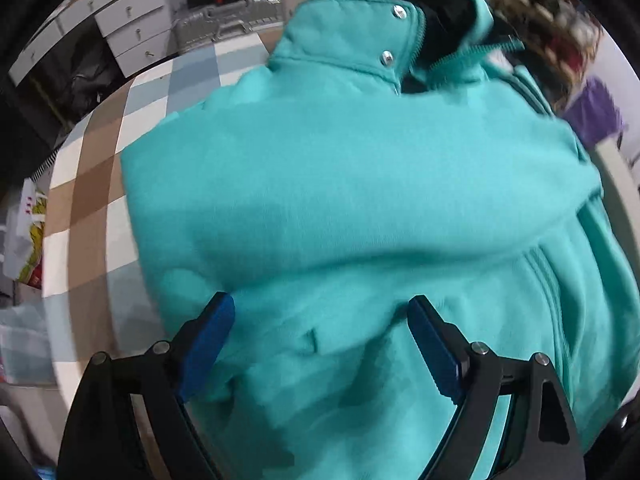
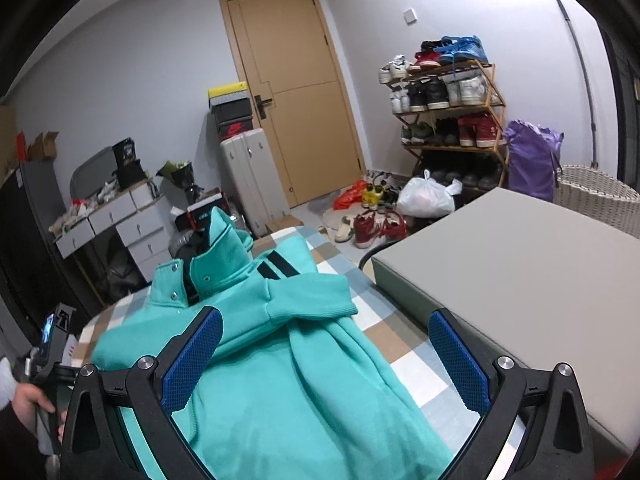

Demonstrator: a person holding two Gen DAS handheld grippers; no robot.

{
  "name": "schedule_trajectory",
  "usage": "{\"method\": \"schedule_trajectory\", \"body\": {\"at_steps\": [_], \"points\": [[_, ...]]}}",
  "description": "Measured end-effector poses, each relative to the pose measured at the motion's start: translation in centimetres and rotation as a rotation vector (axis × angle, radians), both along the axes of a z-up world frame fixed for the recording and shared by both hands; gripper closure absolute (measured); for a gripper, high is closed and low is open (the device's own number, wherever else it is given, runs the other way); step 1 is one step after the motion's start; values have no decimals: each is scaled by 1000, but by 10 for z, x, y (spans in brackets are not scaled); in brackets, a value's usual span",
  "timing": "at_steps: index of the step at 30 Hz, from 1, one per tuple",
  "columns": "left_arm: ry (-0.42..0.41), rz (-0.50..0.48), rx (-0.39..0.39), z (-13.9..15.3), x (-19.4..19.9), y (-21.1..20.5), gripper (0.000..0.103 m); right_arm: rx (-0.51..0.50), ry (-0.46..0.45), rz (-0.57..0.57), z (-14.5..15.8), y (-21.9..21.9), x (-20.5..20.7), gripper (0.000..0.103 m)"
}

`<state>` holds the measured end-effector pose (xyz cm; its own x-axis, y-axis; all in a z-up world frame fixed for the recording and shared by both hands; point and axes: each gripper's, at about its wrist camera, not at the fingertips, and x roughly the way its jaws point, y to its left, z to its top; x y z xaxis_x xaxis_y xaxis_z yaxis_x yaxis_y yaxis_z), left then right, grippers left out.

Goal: Fold large clothes
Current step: 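Lay the held sleeve across the hoodie body and open the left gripper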

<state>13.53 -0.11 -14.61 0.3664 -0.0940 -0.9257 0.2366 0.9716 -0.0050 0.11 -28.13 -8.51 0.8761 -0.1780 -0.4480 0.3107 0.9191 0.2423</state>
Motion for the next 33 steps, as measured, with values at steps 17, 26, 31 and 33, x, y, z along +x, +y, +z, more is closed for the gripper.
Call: {"method": "schedule_trajectory", "body": {"at_steps": [17,26,31,33], "points": [[-70,110,66,-11,29,-17,17,-43,-2,63,0,10,1,0],[-32,98,64,-21,19,-22,14,-44,2,92,1,14,2,0],[-95,126,32,-14,1,-16,14,-68,42,113,-5,17,7,0],[-120,127,5,2,-19,-16,14,-68,55,121,-7,17,9,0]]}}
